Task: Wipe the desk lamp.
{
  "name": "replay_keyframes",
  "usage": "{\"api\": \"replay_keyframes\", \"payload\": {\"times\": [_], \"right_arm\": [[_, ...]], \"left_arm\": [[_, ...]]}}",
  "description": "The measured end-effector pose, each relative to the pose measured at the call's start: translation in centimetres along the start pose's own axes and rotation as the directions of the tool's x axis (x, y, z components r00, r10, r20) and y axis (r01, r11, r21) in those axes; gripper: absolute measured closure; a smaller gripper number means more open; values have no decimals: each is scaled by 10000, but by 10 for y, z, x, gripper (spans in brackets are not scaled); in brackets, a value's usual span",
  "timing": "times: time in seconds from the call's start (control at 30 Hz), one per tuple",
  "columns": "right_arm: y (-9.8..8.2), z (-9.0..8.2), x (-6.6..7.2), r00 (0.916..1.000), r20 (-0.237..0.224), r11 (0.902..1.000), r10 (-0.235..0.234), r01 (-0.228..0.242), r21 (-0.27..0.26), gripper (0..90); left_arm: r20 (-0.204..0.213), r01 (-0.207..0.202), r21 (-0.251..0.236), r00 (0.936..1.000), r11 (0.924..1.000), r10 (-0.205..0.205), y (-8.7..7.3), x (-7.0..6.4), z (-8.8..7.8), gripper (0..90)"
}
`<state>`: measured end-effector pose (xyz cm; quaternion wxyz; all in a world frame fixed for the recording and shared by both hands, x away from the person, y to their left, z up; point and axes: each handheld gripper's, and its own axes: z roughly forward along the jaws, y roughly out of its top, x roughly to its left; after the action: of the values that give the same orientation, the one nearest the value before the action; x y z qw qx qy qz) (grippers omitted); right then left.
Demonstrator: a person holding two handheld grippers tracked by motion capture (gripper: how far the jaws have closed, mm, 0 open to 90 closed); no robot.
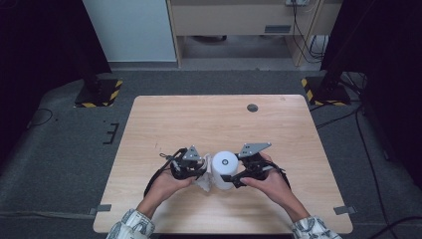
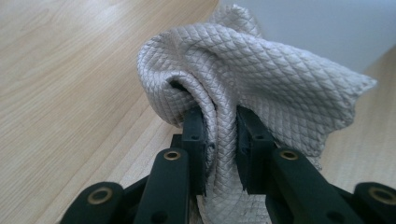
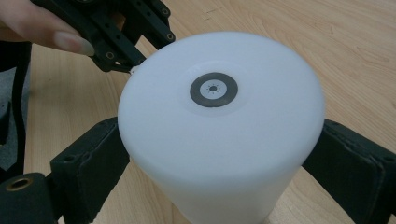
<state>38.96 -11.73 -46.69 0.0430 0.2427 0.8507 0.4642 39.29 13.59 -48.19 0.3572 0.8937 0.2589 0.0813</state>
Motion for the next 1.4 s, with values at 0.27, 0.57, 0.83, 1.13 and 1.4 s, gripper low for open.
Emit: {"api": "replay_keyframes", "payload": {"times": [0.27, 0.57, 0.83, 1.13, 1.4], "right_arm": [[0, 2, 1, 10000, 20, 10000, 19, -19, 10, 82], [1, 3, 2, 10000, 85, 10000, -30, 30, 25, 82], [1, 3, 2, 10000, 79, 10000, -42, 42, 26, 82], [1, 2, 3, 10000, -1, 9999, -100, 100, 78, 82], [0, 2, 4, 9999, 36, 9999, -125, 125, 70, 84]], "left_arm": [[-272, 117, -159, 9996, 9998, -121, 4, 3, 4, 754], [-77, 40, 592, 10000, 9982, -35, -1, 1, 10, 753], [-89, 153, 94, 9998, 9998, -152, 3, 1, 0, 754], [-293, 181, -522, 9994, 9985, -196, 12, -1, -16, 753], [-375, 61, -1254, 9992, 9921, -109, 22, -3, -42, 753]]}}
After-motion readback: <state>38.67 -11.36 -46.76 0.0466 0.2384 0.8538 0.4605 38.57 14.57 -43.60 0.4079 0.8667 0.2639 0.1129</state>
